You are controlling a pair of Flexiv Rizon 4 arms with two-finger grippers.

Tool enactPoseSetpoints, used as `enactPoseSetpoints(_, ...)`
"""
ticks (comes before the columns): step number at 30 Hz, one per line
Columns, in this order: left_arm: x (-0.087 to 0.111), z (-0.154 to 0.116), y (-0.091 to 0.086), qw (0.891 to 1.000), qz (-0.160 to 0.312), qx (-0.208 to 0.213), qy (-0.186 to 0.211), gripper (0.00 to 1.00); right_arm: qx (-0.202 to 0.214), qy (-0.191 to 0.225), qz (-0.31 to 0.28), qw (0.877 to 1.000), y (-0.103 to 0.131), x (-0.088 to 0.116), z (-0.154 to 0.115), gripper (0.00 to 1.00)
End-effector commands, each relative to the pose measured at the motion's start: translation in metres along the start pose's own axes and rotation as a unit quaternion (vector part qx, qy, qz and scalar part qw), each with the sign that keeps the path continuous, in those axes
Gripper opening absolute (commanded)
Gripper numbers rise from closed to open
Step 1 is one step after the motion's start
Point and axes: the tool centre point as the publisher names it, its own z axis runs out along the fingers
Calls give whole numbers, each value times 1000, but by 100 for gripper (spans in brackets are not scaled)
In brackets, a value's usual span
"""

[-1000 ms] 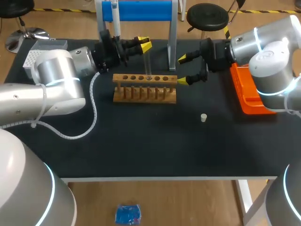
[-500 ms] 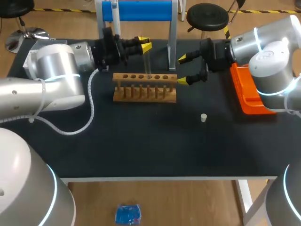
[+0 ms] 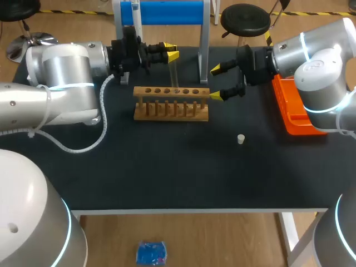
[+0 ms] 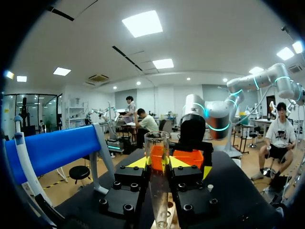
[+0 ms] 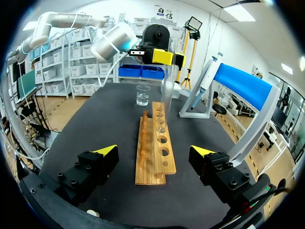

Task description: Invert the test tube, pick up the pipette, mount the tip to pipette, aspirate from beaker and dispense into the tube, eject the tip, return the pipette, and cap with the stopper.

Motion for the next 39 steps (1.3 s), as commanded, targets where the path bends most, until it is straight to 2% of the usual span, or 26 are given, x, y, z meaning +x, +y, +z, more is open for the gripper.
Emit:
enactPoseSetpoints(1, 0, 1, -3, 999, 0, -41, 3, 0, 0, 0, 0, 1000, 0, 0, 0, 100)
enactPoseSetpoints(4, 0, 3, -1, 998, 2, -63, 5, 0, 0, 0, 0, 1000, 0, 0, 0, 100)
enactPoseSetpoints(8, 0, 6, 1, 998, 2, -70, 7, 0, 0, 0, 0, 1000, 0, 0, 0, 100)
enactPoseSetpoints(39, 0, 13, 15, 997, -3, -82, 10, 0, 0, 0, 0, 1000, 0, 0, 0, 100)
